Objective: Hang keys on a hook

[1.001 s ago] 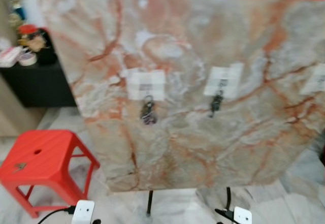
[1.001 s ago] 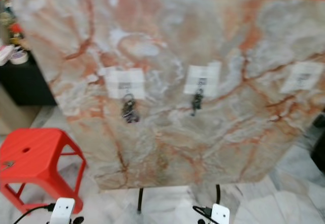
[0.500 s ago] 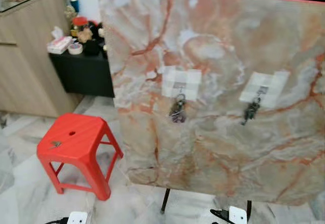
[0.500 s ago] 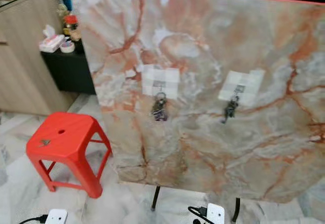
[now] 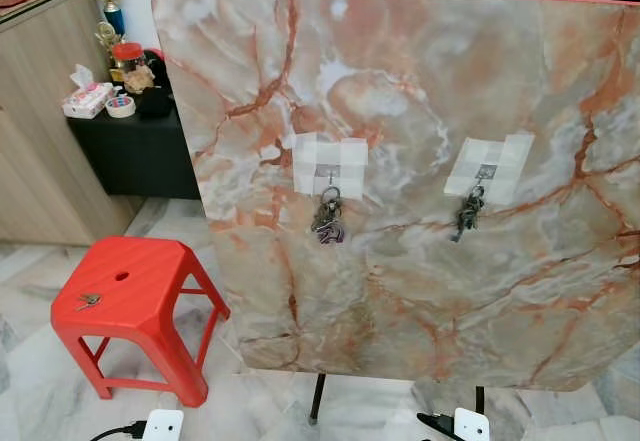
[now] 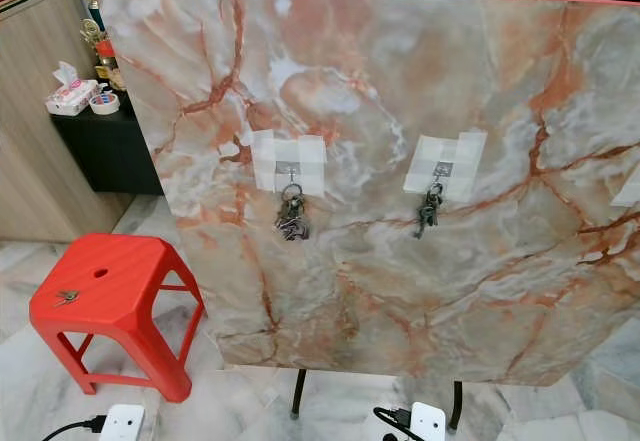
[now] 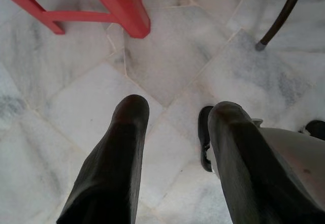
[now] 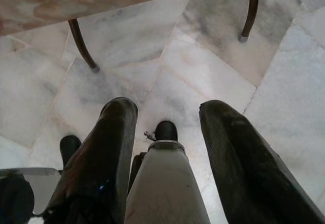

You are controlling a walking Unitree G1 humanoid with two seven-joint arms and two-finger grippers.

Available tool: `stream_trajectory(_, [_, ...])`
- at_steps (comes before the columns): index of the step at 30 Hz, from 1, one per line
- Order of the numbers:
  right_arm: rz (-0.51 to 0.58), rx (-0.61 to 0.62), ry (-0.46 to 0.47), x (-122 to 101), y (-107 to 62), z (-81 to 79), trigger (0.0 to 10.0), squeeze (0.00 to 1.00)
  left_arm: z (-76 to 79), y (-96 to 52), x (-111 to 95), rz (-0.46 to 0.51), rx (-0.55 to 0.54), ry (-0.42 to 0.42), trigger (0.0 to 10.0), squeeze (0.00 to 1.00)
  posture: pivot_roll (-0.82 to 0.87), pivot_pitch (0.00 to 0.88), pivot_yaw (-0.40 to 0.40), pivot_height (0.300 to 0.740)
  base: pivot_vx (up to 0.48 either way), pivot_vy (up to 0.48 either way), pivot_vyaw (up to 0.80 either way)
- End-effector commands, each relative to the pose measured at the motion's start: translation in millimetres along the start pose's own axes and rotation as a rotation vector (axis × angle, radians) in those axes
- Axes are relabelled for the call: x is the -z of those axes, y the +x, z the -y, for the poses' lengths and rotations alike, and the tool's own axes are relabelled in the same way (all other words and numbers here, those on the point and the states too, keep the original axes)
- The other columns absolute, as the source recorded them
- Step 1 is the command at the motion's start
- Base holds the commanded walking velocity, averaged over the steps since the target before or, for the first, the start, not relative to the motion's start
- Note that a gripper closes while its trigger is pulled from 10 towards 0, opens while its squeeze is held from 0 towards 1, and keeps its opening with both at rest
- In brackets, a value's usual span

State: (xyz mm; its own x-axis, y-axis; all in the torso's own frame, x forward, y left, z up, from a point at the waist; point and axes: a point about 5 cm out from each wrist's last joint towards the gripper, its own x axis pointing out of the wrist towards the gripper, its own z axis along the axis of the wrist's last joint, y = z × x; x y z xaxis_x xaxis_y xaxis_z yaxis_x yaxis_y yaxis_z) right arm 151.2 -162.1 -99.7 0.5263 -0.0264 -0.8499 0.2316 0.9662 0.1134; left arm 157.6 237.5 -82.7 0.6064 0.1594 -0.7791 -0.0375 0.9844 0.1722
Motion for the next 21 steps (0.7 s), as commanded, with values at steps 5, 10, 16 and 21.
stream_trajectory(5, [-0.014,0.001,-0.061,2.0,-0.3,0.6,10.0,0.00,-0.8,-0.4,2.5,-0.014,-0.007,0.001,10.0,0.00,0.09,0.000,-0.066,0.740,0.000,0.000,0.74])
stream_trajectory(10, [-0.015,-0.006,-0.032,2.8,-0.5,1.0,10.0,0.00,-1.3,-0.7,3.6,-0.020,-0.010,-0.001,10.0,0.00,0.09,0.000,-0.067,0.740,0.000,0.000,0.09])
stream_trajectory(16, [-0.022,-0.017,-0.043,3.1,-0.3,-0.9,10.0,0.00,-1.2,-0.7,4.1,-0.024,-0.011,-0.005,10.0,0.00,0.09,0.000,-0.065,0.740,0.000,0.000,0.00])
stream_trajectory(21, [-0.028,-0.021,-0.043,3.7,-0.1,-4.3,10.0,0.00,-0.9,-0.9,5.0,-0.026,-0.012,-0.013,10.0,0.00,0.09,0.000,-0.063,0.740,0.000,0.166,0.00])
